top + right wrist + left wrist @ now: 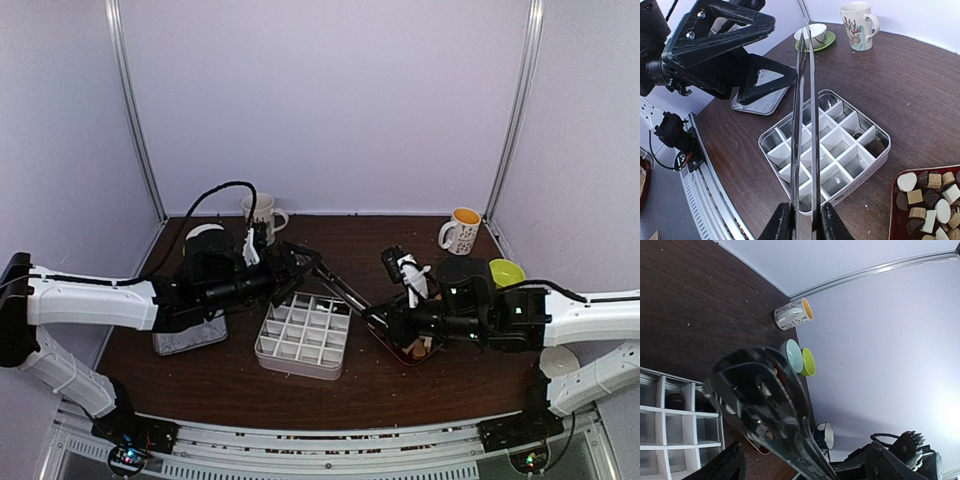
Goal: Pack the chocolate
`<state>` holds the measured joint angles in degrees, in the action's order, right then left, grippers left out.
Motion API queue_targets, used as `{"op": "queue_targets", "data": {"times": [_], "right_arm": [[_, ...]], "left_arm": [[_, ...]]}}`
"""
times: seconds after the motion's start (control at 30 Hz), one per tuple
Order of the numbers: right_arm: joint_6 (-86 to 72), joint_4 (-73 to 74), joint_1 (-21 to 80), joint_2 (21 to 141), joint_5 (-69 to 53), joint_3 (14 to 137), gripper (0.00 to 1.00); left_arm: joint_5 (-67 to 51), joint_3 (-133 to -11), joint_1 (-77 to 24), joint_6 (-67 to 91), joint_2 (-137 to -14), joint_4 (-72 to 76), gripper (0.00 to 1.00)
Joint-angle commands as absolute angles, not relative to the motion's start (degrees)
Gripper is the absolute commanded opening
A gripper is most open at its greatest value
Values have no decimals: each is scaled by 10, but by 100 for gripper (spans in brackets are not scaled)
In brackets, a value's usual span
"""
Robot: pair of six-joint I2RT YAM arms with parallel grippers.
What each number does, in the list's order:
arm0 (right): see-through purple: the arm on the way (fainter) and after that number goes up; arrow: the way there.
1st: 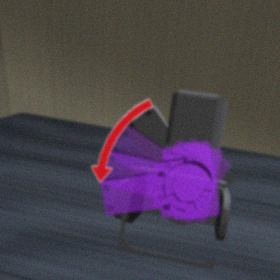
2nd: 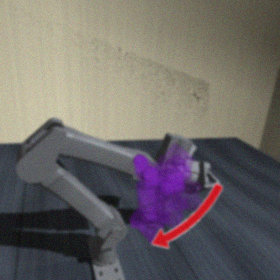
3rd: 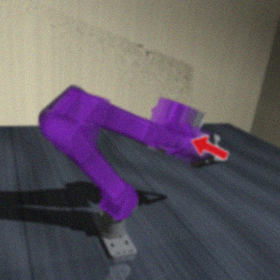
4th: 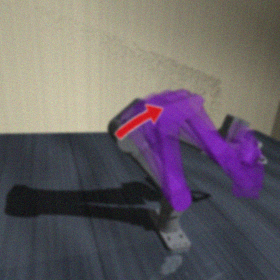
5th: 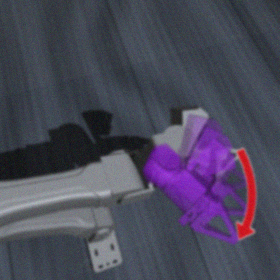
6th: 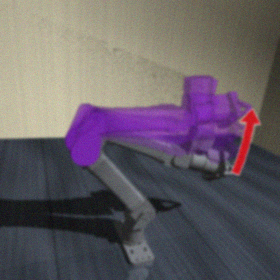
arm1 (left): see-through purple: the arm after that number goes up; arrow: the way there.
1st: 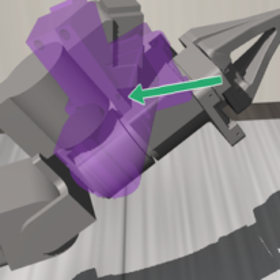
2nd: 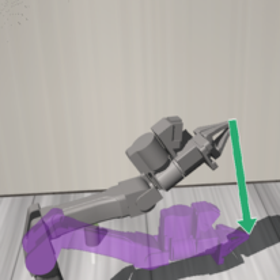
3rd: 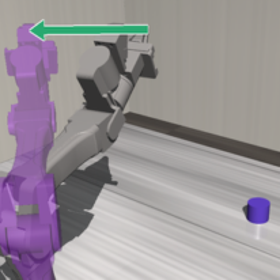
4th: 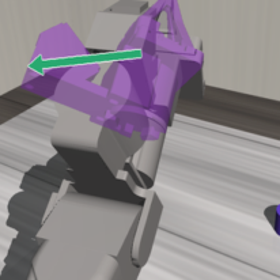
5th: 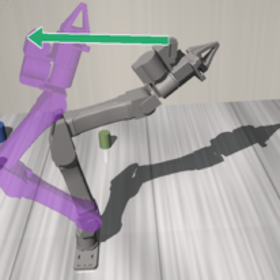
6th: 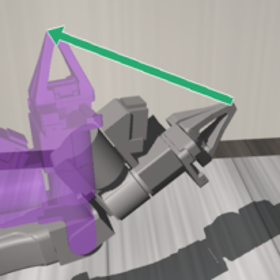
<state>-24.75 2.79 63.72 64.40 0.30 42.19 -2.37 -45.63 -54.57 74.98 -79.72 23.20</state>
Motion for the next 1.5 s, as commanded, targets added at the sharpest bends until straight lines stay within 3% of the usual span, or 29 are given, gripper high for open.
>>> {"op": "queue_targets", "data": {"times": [0.0, 0.3, 0.67, 0.87, 1.03, 1.47], "right_arm": [[-230, 1, 650, 662, 24, 461, 22], [-217, 9, 661, 674, 23, 481, 22], [-204, 28, 678, 693, 51, 495, 23], [-198, 44, 687, 707, 83, 508, 26], [-201, 43, 689, 707, 92, 505, 31], [-212, 39, 690, 691, 108, 495, 56]], "left_arm": [[-38, -488, -554, 787, -819, 309, 84], [-42, -467, -558, 826, -858, 399, 62], [-37, -453, -558, 831, -868, 430, 22], [-36, -445, -558, 836, -868, 446, 16], [-36, -439, -558, 836, -868, 460, 5], [-30, -432, -558, 831, -864, 454, 3]]}}
